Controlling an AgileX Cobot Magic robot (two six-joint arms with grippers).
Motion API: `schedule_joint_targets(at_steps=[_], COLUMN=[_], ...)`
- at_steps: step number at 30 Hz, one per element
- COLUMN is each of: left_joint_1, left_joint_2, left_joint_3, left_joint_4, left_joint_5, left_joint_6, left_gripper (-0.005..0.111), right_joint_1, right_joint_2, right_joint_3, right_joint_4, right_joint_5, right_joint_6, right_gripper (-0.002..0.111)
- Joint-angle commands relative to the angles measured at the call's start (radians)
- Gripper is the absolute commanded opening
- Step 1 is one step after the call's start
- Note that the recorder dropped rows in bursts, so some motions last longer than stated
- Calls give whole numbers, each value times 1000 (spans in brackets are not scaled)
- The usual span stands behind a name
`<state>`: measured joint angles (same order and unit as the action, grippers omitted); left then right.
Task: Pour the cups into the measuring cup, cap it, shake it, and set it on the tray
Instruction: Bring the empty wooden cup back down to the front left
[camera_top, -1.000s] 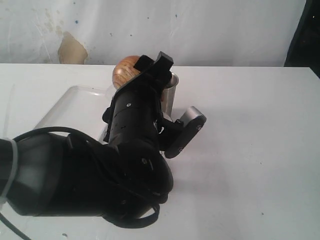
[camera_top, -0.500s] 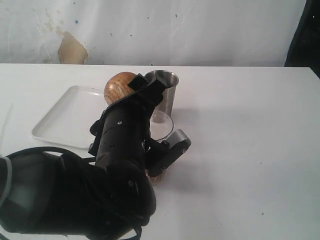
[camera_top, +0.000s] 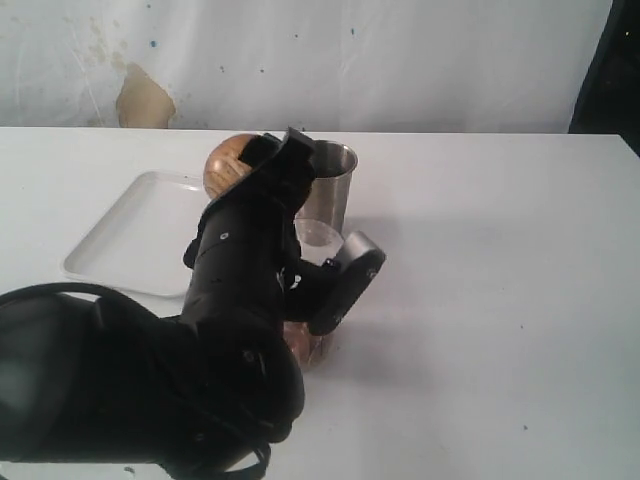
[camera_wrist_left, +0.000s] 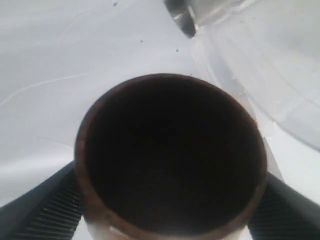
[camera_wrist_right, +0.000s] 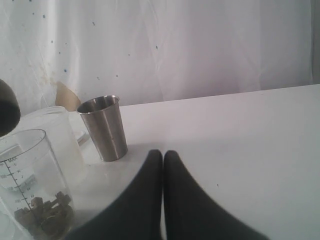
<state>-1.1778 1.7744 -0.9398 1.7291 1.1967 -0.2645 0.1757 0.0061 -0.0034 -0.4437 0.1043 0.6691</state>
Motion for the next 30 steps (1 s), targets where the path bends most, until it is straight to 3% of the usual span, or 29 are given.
schedule_joint_targets(at_steps=[1, 3, 7, 11, 13, 15, 21, 27, 30], left_joint_1=[-1, -1, 3, 66, 173, 289, 647, 947, 983], left_joint_2=[-84, -121, -203, -322, -424, -530, -722, -720, -663], left_joint_3=[-35, -51, -82, -82, -56, 11, 280, 486, 532], left_joint_4=[15, 4, -156, -365, -500, -536, -534, -533, -571], left_joint_5=[24, 24, 24, -46, -215, -379, -939, -1405, -1514], left_joint_6=[-134, -225, -429, -551, -618, -743, -998, -963, -772], left_gripper=[0, 0, 0, 0, 0, 0, 0, 0, 0], right_joint_1=[3, 3, 3, 3, 3, 3, 3, 3, 3], right_joint_2=[-6, -6, -6, -6, -6, -6, -6, -6, -6], right_joint_3=[3, 3, 3, 3, 3, 3, 3, 3, 3], right_joint_4=[1, 1, 1, 1, 1, 1, 1, 1, 1], right_joint_5=[6, 6, 6, 6, 6, 6, 6, 6, 6], right_joint_6=[-1, -1, -1, -1, -1, -1, -1, -1, -1], right_gripper=[0, 0, 0, 0, 0, 0, 0, 0, 0])
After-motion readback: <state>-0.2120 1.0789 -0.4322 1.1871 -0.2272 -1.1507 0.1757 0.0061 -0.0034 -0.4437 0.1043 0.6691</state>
